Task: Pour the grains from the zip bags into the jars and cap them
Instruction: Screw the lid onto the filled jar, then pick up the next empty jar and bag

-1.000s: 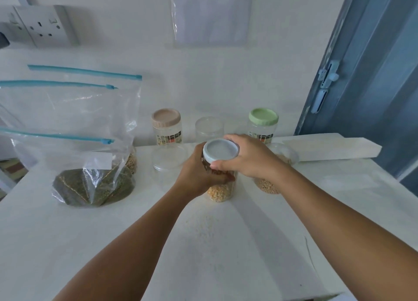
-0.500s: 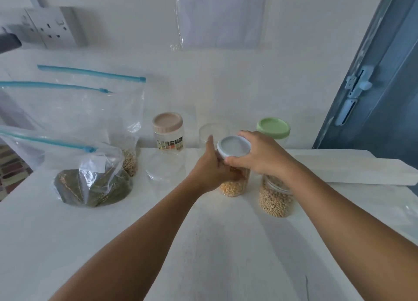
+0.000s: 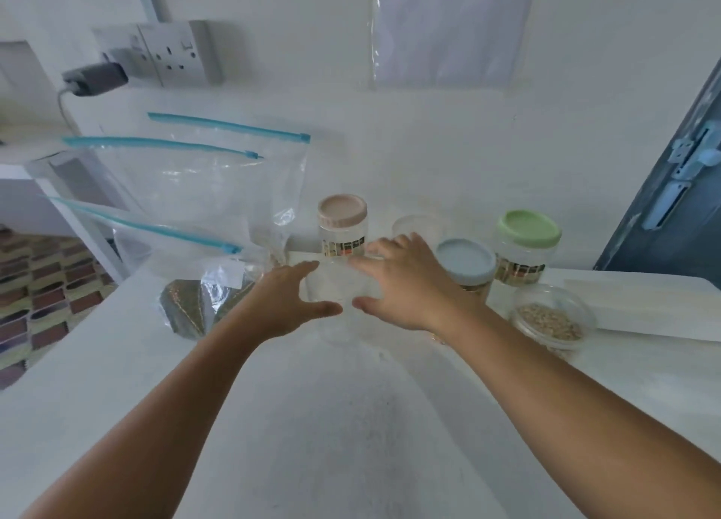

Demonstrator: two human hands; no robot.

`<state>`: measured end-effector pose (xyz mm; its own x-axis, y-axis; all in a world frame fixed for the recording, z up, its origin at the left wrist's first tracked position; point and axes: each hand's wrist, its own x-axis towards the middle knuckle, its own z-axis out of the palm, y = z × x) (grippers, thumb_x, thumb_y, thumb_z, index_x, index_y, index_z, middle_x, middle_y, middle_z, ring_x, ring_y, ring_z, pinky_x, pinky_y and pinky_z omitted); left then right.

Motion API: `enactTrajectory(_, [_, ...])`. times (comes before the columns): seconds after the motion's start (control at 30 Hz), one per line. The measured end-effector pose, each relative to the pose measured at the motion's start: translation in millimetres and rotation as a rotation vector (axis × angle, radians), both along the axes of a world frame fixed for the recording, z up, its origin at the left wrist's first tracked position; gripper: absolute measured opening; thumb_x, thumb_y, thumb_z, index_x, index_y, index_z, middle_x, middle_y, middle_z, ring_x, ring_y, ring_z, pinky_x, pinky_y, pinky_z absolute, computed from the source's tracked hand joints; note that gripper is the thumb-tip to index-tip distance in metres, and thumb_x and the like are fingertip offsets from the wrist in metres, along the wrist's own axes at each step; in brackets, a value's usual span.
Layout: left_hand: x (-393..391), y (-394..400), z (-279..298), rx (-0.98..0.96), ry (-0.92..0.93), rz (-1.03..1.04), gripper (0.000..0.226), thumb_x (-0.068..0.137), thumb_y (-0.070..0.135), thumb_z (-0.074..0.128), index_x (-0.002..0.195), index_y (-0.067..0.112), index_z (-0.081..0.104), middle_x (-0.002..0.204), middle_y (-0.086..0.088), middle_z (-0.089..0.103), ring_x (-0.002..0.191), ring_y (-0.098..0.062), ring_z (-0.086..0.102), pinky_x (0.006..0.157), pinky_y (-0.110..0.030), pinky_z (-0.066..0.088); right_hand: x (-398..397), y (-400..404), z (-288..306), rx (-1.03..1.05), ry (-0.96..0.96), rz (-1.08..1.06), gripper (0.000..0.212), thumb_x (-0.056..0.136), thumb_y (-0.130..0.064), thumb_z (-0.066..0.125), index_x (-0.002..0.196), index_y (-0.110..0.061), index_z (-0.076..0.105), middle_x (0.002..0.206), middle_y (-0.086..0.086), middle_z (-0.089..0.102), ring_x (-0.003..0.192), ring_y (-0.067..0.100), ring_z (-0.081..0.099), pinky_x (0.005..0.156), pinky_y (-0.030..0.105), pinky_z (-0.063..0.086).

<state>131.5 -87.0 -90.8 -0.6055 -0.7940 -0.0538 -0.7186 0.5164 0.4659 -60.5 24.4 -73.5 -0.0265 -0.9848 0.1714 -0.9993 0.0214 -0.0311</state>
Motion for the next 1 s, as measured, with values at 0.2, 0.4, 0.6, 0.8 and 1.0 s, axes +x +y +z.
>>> enactTrajectory(0.2, [5,-15,-21,0.086,0.139,-0.021,0.095,0.077,0.063,0.081,0.159,0.036,0.039,0.131,0.001,0.071,0.109,-0.009,0.068,0.103,-0.036,0.052,18,-26,-15,0.163,-0.01,-0.061,0.053,0.102,-0.062,0.045,0.153,-0.05,0.039,0.165,-0.002,0.037,0.15,0.028,0.032,0.12,0.068,-0.01])
enactTrajectory(0.4, [-17,-11,-27,0.123,0.202,-0.134,0.093,0.078,0.055,0.085,0.157,0.03,0.044,0.138,-0.002,0.068,0.109,-0.006,0.069,0.098,-0.03,0.051,1,-12,1,0.185,0.099,-0.136,0.051,0.096,-0.068,0.052,0.143,-0.051,0.052,0.146,-0.009,0.059,0.145,0.023,0.037,0.114,0.071,-0.019])
enactTrajectory(0.6, [-47,-9,-25,0.155,0.178,-0.221,0.084,0.083,0.042,0.085,0.156,0.031,0.044,0.146,0.002,0.058,0.106,-0.01,0.066,0.097,-0.029,0.052,-16,2,11,0.241,0.125,-0.235,0.048,0.094,-0.065,0.059,0.14,-0.051,0.056,0.137,-0.01,0.065,0.143,0.022,0.04,0.113,0.071,-0.021])
enactTrajectory(0.8, [-57,-45,-20,0.174,0.585,0.107,0.064,0.089,0.027,0.078,0.143,0.024,0.045,0.132,-0.004,0.054,0.121,-0.024,0.057,0.101,-0.042,0.052,-15,3,6,0.208,0.145,-0.237,0.044,0.096,-0.062,0.059,0.138,-0.049,0.058,0.13,-0.009,0.068,0.14,0.023,0.041,0.112,0.071,-0.022])
enactTrajectory(1.0, [-90,-89,-13,0.256,0.556,0.206,0.13,0.058,0.058,0.095,0.16,0.028,0.019,0.155,-0.006,0.044,0.141,-0.03,0.046,0.113,-0.054,0.044,-16,1,4,0.206,0.156,-0.232,0.041,0.097,-0.059,0.059,0.137,-0.049,0.058,0.128,-0.01,0.068,0.139,0.022,0.042,0.11,0.07,-0.026])
